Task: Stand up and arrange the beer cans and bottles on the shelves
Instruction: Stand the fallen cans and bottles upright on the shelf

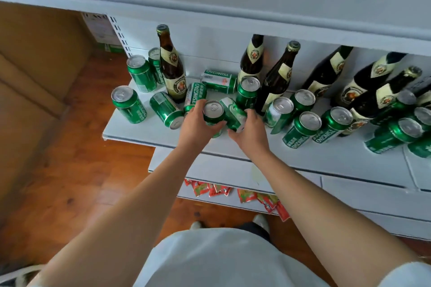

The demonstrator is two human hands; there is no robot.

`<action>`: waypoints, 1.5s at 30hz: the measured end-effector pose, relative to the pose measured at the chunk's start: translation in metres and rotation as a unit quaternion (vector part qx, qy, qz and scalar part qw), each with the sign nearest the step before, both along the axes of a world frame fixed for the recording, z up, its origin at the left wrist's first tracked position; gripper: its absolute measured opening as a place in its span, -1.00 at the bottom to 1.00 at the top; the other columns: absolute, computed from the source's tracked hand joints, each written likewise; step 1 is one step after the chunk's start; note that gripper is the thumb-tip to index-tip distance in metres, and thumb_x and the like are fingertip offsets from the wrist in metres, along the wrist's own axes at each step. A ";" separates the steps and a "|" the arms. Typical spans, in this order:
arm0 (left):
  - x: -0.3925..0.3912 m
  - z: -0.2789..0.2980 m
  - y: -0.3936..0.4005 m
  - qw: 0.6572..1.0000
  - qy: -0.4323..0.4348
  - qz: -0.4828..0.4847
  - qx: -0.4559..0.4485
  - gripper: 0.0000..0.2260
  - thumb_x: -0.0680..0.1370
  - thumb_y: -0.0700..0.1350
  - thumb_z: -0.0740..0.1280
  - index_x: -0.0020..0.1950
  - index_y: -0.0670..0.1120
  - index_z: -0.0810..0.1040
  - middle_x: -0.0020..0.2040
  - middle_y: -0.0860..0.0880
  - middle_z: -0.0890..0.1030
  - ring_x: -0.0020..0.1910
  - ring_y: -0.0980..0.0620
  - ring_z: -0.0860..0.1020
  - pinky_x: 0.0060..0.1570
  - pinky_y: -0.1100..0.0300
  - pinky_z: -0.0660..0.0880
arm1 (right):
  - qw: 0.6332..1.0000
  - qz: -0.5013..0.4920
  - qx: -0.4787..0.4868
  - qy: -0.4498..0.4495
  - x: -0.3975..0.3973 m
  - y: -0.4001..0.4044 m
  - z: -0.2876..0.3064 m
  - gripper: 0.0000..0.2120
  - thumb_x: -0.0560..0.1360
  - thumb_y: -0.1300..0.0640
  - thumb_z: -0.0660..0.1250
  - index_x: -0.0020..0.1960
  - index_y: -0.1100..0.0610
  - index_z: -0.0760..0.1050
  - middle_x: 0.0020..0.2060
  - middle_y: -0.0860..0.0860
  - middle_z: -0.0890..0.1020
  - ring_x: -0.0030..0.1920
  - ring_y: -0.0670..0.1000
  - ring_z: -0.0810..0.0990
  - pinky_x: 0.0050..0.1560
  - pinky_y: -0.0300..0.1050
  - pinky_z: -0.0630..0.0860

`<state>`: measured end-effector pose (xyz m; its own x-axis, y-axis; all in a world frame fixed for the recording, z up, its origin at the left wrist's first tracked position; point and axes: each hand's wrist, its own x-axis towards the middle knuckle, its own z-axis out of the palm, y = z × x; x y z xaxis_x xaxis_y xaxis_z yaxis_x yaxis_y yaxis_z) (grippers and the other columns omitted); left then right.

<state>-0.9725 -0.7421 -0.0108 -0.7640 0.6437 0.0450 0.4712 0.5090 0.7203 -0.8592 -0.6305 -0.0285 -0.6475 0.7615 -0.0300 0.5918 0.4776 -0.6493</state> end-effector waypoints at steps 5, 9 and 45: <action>0.000 0.000 0.002 0.999 -0.047 -0.007 0.016 -0.39 0.36 0.06 0.56 0.29 -0.06 0.38 0.13 -0.01 0.59 0.10 0.00 0.54 -0.07 0.23 0.41 | 0.983 0.047 0.170 -0.046 0.014 0.004 0.033 -0.44 0.32 0.01 0.50 0.20 0.21 0.38 0.02 0.11 0.48 0.04 0.14 0.45 -0.09 -0.04 0.44; 0.011 -0.001 0.009 0.996 -0.082 -0.021 0.028 -0.43 0.35 0.02 0.57 0.24 -0.12 0.42 0.12 -0.04 0.58 0.10 0.00 0.55 -0.03 0.23 0.44 | 0.956 0.108 0.236 -0.138 0.017 0.022 0.053 -0.46 0.37 -0.01 0.45 0.25 0.20 0.40 0.13 0.09 0.40 0.04 0.11 0.47 -0.19 -0.09 0.42; -0.075 -0.013 -0.075 0.949 0.142 -0.055 -0.275 -0.19 0.51 -0.13 0.43 0.58 0.17 -0.01 0.59 -0.07 -0.24 0.16 -0.13 0.55 -0.08 0.09 0.55 | 0.971 0.156 0.056 -0.170 -0.133 -0.039 0.003 -0.18 0.48 -0.02 0.44 0.57 -0.02 0.02 0.56 0.20 -0.11 0.35 0.31 0.41 0.24 0.10 0.47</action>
